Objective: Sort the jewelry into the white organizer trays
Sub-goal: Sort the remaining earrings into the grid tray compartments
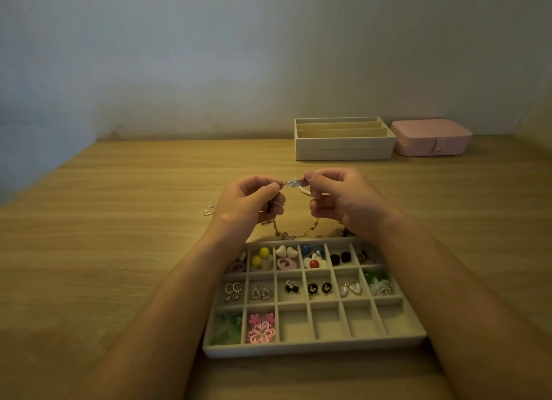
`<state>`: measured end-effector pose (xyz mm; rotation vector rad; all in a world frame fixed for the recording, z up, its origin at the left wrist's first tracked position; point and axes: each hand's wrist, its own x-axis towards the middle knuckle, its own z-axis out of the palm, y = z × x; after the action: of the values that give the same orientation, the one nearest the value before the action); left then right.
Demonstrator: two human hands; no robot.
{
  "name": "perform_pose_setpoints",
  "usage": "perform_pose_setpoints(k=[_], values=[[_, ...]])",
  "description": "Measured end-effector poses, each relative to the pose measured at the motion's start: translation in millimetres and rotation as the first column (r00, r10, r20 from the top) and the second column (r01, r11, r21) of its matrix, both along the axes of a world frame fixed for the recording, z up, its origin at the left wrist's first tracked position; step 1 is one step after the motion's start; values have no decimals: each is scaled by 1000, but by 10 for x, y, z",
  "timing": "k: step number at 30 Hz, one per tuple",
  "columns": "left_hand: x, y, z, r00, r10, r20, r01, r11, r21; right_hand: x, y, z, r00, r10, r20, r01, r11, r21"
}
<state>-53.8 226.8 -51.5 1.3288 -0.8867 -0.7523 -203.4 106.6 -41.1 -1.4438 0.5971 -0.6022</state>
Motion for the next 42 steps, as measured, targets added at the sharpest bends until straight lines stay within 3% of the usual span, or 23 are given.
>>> perform_pose_setpoints(k=[8, 12, 15, 19, 26, 30, 32, 35, 38, 40, 42], values=[[13, -15, 6, 999, -25, -25, 26, 997, 75, -28, -17, 5, 999, 9, 42, -10, 1000, 27], [17, 3, 18, 989, -148, -25, 150, 982, 112, -29, 0, 12, 998, 39, 43, -39, 999, -17], [-18, 22, 34, 976, -209, 68, 199, 972, 126, -36, 3, 16, 997, 73, 41, -71, 997, -34], [-31, 27, 29, 978, -146, 149, 135, 988, 79, -35, 13, 13, 996, 84, 21, -83, 995, -51], [-19, 27, 53, 990, -110, -90, 118, 990, 80, -37, -21, -13, 999, 2, 34, -3, 1000, 4], [42, -9, 28, 993, -36, -116, 45, 996, 76, -13, -49, -26, 991, -129, -20, 129, 992, -4], [46, -10, 22, 993, 17, -121, -11, 999, 48, -5, -54, -28, 979, -198, -54, 194, 978, -74], [39, 6, 35, 990, 60, -124, -62, 998, -10, 3, -39, -36, 946, -276, -170, 207, 918, -340], [35, 16, 44, 988, 21, -155, -28, 999, -45, 8, -48, -74, 831, -400, -386, 16, 711, -703], [28, 22, 46, 992, -6, -129, 0, 999, -44, 18, -34, -54, 758, -508, -410, -78, 553, -830], [17, 26, 45, 993, -37, -109, 32, 998, -45, 19, -17, 0, 848, -426, -315, -21, 567, -824]])
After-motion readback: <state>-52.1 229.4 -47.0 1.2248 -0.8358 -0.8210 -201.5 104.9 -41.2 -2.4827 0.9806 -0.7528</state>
